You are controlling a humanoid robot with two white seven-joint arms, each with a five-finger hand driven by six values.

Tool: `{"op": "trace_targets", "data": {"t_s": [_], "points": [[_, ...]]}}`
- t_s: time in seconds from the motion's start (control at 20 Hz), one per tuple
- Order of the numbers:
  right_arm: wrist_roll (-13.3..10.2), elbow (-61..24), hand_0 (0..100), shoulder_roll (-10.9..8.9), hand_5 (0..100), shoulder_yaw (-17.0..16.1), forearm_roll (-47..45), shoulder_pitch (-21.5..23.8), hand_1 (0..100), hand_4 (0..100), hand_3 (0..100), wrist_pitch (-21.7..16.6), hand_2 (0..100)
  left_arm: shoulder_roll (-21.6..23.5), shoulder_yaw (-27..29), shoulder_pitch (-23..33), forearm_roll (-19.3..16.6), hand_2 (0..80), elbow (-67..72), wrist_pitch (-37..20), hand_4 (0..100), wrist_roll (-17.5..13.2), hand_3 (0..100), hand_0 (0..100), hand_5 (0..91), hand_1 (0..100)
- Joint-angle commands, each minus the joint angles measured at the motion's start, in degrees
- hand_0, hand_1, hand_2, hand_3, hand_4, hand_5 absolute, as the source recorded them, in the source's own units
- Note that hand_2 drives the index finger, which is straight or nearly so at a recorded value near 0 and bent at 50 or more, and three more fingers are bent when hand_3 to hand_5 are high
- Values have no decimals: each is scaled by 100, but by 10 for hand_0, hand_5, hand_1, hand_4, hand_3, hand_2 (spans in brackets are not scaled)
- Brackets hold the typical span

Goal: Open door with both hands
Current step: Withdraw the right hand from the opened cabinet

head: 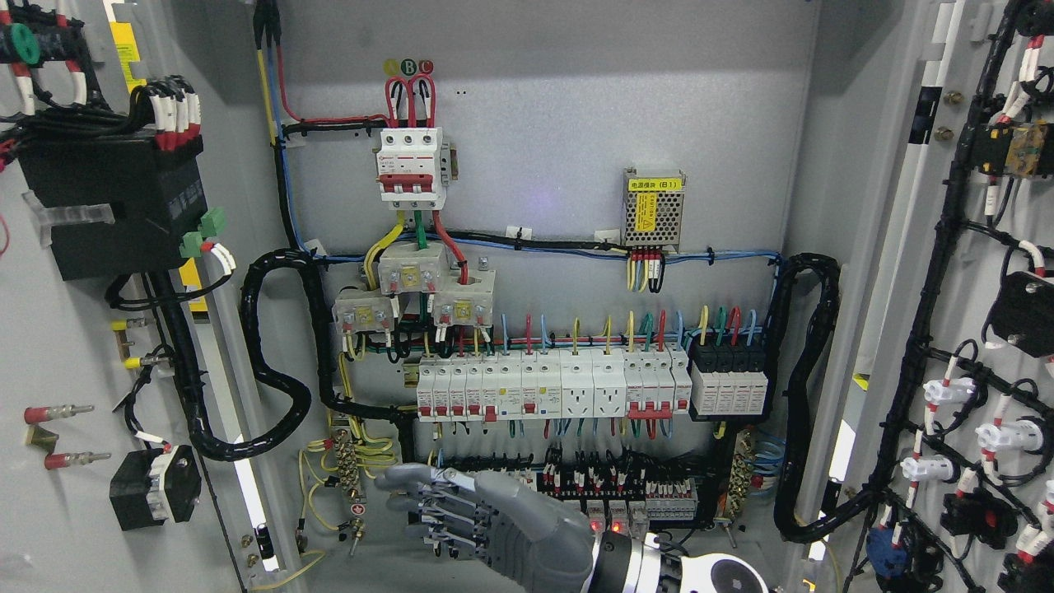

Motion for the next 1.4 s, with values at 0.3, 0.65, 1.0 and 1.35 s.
{"op": "trace_targets", "data": {"t_s": [0.3, 0.65, 1.0, 1.35], "points": [[-16, -541, 244, 474, 0, 986, 61, 470, 0, 0, 0, 331, 0, -211, -1, 0, 0, 0, 105, 3, 0, 3, 0, 0, 0, 0], [-16, -286, 245, 1055, 0, 986, 562, 488, 0, 0, 0, 393, 0, -229, 8, 9, 0, 0, 149, -5, 0, 3, 0, 0, 0, 0], [-16, -84, 245, 1389, 0, 959, 772, 488, 0, 0, 0, 499, 0, -229, 8, 18, 0, 0, 167, 3, 0, -5, 0, 0, 0, 0], [-25, -40, 244, 1415, 0, 1065, 940, 435, 0, 0, 0, 499, 0, -255, -1, 9, 0, 0, 123, -5, 0, -5, 0, 0, 0, 0]]}}
